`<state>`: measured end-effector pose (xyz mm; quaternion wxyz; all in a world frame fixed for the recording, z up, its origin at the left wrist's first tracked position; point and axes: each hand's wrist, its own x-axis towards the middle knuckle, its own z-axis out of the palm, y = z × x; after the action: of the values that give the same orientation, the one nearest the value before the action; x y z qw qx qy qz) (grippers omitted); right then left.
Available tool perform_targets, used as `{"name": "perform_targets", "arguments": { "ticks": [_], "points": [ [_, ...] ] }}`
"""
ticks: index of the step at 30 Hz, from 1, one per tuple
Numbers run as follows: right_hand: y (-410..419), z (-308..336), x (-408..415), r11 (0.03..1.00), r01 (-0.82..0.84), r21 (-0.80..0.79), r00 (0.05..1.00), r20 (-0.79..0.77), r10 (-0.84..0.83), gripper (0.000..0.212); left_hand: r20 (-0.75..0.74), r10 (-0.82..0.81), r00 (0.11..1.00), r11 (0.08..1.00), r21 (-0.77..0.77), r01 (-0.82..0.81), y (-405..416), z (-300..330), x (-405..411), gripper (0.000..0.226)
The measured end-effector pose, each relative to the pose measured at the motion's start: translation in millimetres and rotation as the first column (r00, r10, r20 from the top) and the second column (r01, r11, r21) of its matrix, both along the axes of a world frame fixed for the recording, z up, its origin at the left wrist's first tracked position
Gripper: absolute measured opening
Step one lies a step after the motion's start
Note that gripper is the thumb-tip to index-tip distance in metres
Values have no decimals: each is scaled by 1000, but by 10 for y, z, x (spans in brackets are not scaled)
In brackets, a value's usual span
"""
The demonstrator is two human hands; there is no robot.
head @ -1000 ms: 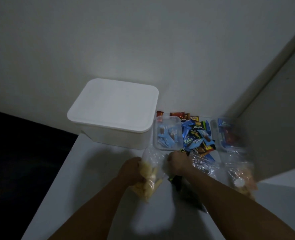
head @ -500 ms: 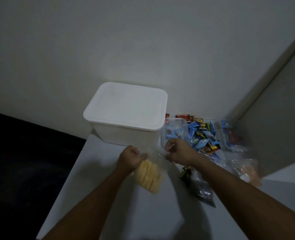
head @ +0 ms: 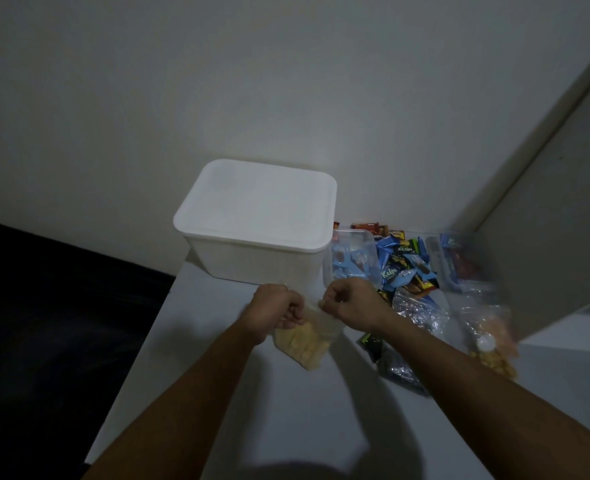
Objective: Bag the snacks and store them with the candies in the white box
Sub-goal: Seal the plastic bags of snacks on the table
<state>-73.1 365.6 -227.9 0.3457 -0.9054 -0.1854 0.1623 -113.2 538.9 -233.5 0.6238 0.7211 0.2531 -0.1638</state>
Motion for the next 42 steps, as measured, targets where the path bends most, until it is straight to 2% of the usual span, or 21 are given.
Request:
{"name": "perform_targets", "arguments": {
  "ticks": [4,7,10,13,16,17,19,22,26,28,31,35,40,42],
  "points": [
    [-13,23,31,980,195,-50,973,135,-187,16,-42,-64,997,991,119,69,-10,88,-20,13],
    [-31,73,44,966,256,-23,949,198,-247,17,-71,-100,992,982,153,110,1,163,-46,13],
    [-43,121,63,972,234,-13,951,209,-226,16,-70,-133,989,972,186,144,6,218,-29,13],
    [-37,181,71,985,168,-25,957,245,-157,16,-39,-102,994,968,227,108,24,238,10,14],
    [-43,245,94,992,112,-59,965,246,-94,18,135,-11,991,937,348,-37,40,217,37,9],
    [-51,269,104,993,95,-65,969,236,-77,18,202,-1,979,926,370,-75,43,218,39,19],
    [-75,302,133,996,69,-55,973,225,-55,18,319,-70,945,922,383,-61,47,221,53,40],
    [-123,352,190,999,34,-30,980,199,-28,15,413,-163,896,909,417,-27,49,204,93,26],
    [-189,405,234,1000,-28,-3,992,123,29,19,449,-123,885,926,372,-60,34,197,146,12],
    [-222,412,237,999,-40,11,993,110,38,24,445,-122,887,924,377,-63,15,204,169,16],
    [-246,402,231,998,-57,1,992,116,57,18,412,-125,903,908,414,-63,-20,224,206,26],
    [-241,387,228,1000,5,-9,983,182,-3,11,376,-158,913,895,446,-28,-78,281,236,28],
    [-283,390,236,993,120,-2,967,228,-116,7,425,-236,874,911,409,48,-104,325,228,11],
    [-292,402,230,992,122,10,969,213,-122,6,445,-241,862,903,428,31,-122,338,236,8]
  ]
}}
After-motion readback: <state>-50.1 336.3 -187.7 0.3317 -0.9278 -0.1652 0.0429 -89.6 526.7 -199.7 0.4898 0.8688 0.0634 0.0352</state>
